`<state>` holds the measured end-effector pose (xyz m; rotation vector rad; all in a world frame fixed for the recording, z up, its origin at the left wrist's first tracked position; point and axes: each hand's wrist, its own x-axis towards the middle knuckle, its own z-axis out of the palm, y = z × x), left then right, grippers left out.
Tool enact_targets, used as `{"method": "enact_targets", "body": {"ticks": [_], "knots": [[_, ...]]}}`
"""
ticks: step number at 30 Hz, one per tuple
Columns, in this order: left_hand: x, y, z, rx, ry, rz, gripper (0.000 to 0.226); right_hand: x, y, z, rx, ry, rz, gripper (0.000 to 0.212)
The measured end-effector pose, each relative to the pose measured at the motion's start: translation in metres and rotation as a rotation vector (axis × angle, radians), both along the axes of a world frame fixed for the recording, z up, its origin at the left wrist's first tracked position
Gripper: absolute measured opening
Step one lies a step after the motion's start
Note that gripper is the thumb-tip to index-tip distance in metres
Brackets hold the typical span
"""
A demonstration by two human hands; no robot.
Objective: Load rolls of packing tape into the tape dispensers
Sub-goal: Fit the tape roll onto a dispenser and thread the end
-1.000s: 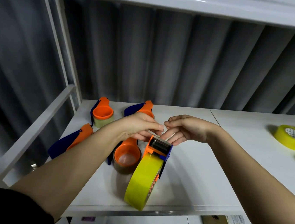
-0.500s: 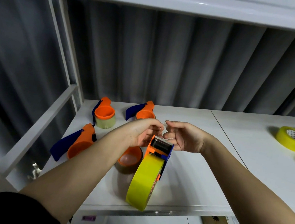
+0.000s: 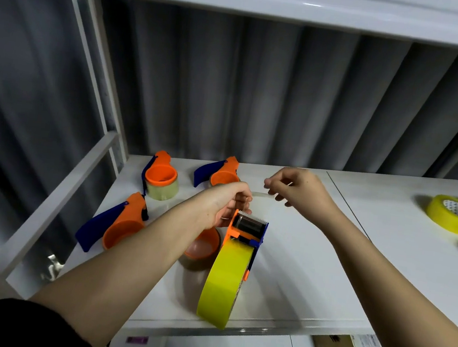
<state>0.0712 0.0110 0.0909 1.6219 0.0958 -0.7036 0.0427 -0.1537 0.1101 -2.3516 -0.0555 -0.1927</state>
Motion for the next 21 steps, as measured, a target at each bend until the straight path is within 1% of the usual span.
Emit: {"method": "enact_targets", "body": {"ticks": [2, 5, 8, 10, 12, 15, 16, 19, 21], "knots": [[0.000, 0.000, -0.001, -0.009, -0.004, 0.010, 0.012, 0.002, 0.001, 0.002, -0.039, 0.053, 0.009, 0.022], [0.000, 0.000, 0.000, -0.017, -0.006, 0.000, 0.012, 0.005, 0.004, 0.005, 0.024, 0.177, 0.083, 0.020], [0.001, 0.002, 0.000, -0.025, -0.001, -0.012, 0.011, 0.009, 0.003, 0.007, 0.012, 0.235, 0.117, 0.017], [0.001, 0.004, -0.001, -0.036, -0.006, -0.013, 0.010, 0.011, 0.001, 0.008, 0.038, 0.311, 0.129, 0.018], [0.002, 0.006, -0.002, -0.048, -0.016, 0.000, 0.010, 0.013, -0.002, 0.009, 0.169, 0.421, 0.124, 0.018], [0.005, 0.007, -0.001, -0.044, -0.039, 0.005, 0.018, 0.016, -0.003, 0.004, 0.520, 0.645, 0.134, 0.018], [0.005, 0.008, 0.000, -0.031, -0.040, -0.008, 0.019, 0.017, -0.003, 0.001, 0.606, 0.708, 0.154, 0.018], [0.005, 0.009, 0.004, 0.006, -0.009, -0.059, 0.010, 0.018, -0.003, -0.010, 0.741, 0.809, 0.205, 0.020], [0.005, 0.009, 0.006, -0.004, 0.024, -0.076, 0.010, 0.019, -0.001, -0.015, 0.809, 0.828, 0.220, 0.021]]}}
